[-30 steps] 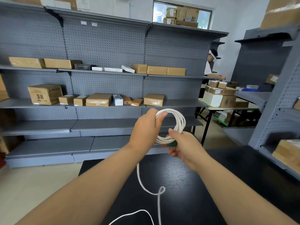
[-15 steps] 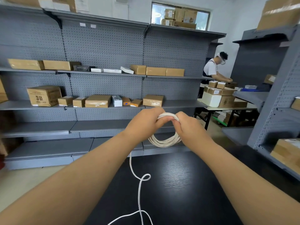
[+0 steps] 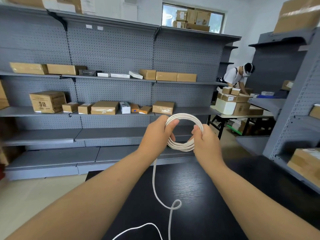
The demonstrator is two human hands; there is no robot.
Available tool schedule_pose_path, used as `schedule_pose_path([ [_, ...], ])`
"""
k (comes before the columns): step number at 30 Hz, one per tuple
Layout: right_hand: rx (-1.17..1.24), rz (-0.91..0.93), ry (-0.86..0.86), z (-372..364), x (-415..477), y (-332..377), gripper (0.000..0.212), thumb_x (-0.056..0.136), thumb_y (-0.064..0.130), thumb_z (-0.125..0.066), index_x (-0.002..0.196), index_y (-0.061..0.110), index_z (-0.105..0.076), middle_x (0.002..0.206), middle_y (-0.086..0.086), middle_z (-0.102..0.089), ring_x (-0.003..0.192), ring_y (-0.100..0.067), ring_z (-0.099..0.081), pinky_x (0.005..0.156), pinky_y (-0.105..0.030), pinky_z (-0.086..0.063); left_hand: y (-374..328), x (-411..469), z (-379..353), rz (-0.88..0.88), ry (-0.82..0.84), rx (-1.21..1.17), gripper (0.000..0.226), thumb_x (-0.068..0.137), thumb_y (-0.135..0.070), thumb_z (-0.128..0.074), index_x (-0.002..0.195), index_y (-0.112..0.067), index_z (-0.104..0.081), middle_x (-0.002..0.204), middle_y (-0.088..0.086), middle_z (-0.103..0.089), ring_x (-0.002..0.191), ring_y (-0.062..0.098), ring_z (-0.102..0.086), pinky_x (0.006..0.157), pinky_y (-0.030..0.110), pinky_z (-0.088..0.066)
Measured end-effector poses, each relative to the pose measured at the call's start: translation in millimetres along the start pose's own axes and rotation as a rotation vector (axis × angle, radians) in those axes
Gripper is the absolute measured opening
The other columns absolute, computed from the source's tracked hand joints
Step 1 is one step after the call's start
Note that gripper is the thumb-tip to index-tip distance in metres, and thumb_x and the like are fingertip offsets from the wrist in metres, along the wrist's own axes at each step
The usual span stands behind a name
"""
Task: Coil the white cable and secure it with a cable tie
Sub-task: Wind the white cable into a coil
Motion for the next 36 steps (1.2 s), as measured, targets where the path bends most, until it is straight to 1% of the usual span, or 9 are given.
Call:
schedule_pose_path([
  [4,-0.158,0.008,0.217,-3.5,2.6,-1.1,0.021,0.096,0.03,-0.041,0.088,0.012,-0.049,0.08,-0.007,-0.059,0.071,-0.024,-0.055,0.063,-0.036,-0.042,-3.2,3.4,2.2,-0.029,0.11,0.242,0.028,0.094,-0.041,-0.044,0.078,-0.018,-0.039,0.058,-0.003,-0.056,0.057,0.012,-0.051,0.056,0.027,-0.037],
  [9,-0.464,0.244,0.354,-1.0,1.3,21.5,0.021,0.098,0.032,-0.037,0.102,0.013,-0.045,0.075,-0.001,-0.052,0.074,-0.027,-0.052,0.059,-0.035,-0.036,-15.7,0.7,-4.7,-0.194,0.228,0.563,0.041,0.093,-0.05,-0.038,0.098,-0.009,-0.046,0.083,0.014,-0.066,0.081,0.033,-0.06,0.068,0.041,-0.047],
  [19,-0.358,0.27,0.154,12.2,-8.0,30.7,0.022,0.099,0.028,-0.033,0.096,0.009,-0.042,0.068,0.003,-0.044,0.066,-0.024,-0.047,0.056,-0.032,-0.031,0.4,-7.0,2.7,0.024,-0.077,0.209,0.034,0.088,-0.044,-0.053,0.066,-0.02,-0.044,0.087,0.002,-0.045,0.087,0.019,-0.046,0.066,0.027,-0.027],
  [21,-0.35,0.263,0.142,11.8,-9.9,29.8,0.022,0.099,0.029,-0.033,0.097,0.009,-0.042,0.074,-0.001,-0.048,0.068,-0.025,-0.049,0.057,-0.033,-0.033,6.2,-12.4,1.6,0.121,-0.136,0.032,0.021,0.086,-0.043,-0.057,0.083,-0.023,-0.05,0.1,-0.002,-0.044,0.094,0.014,-0.044,0.072,0.022,-0.028],
  [24,-0.333,0.242,0.116,12.5,-11.1,27.9,0.017,0.099,0.028,-0.033,0.092,0.014,-0.036,0.074,0.001,-0.047,0.068,-0.024,-0.046,0.056,-0.033,-0.03,18.6,-19.7,-6.7,0.396,-0.147,-0.275,0.061,0.08,-0.048,-0.064,0.127,-0.017,-0.039,0.115,-0.004,-0.045,0.101,0.014,-0.048,0.082,0.027,-0.036],
  [26,-0.327,0.235,0.105,13.1,-11.4,26.7,0.017,0.099,0.028,-0.033,0.093,0.014,-0.038,0.073,0.003,-0.046,0.068,-0.022,-0.046,0.056,-0.032,-0.029,23.7,-21.6,-14.3,0.53,-0.085,-0.346,0.064,0.077,-0.054,-0.064,0.123,-0.014,-0.047,0.11,-0.003,-0.06,0.088,0.014,-0.057,0.076,0.031,-0.045],
  [28,-0.322,0.231,0.101,12.6,-11.9,23.9,0.02,0.099,0.028,-0.033,0.098,0.01,-0.042,0.077,0.0,-0.049,0.07,-0.023,-0.047,0.057,-0.032,-0.031,20.8,-22.0,-20.4,0.554,0.016,-0.436,0.042,0.081,-0.051,-0.061,0.099,-0.013,-0.062,0.093,0.0,-0.072,0.06,0.005,-0.055,0.06,0.026,-0.04],
  [31,-0.268,0.199,0.114,8.8,-12.9,15.1,0.02,0.099,0.027,-0.034,0.097,0.009,-0.043,0.077,-0.004,-0.051,0.068,-0.024,-0.048,0.054,-0.033,-0.03,11.2,-18.6,-21.2,0.446,0.053,-0.489,0.024,0.089,-0.036,-0.058,0.08,-0.014,-0.061,0.077,0.001,-0.072,0.062,0.005,-0.06,0.059,0.022,-0.042],
  [36,-0.279,0.126,0.234,2.1,-9.7,4.9,0.018,0.098,0.03,-0.037,0.09,0.014,-0.039,0.076,-0.004,-0.055,0.07,-0.024,-0.051,0.054,-0.034,-0.034,-5.5,-9.3,-7.0,0.147,0.04,0.115,0.022,0.095,-0.031,-0.047,0.079,-0.016,-0.048,0.064,0.001,-0.062,0.065,0.017,-0.059,0.058,0.024,-0.043],
])
Point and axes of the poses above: each hand's wrist, its own x-axis towards the middle knuckle, its own z-axis out of the back of the hand, y = z × x, the point moved 7 cm from there along x, towards the middle knuckle
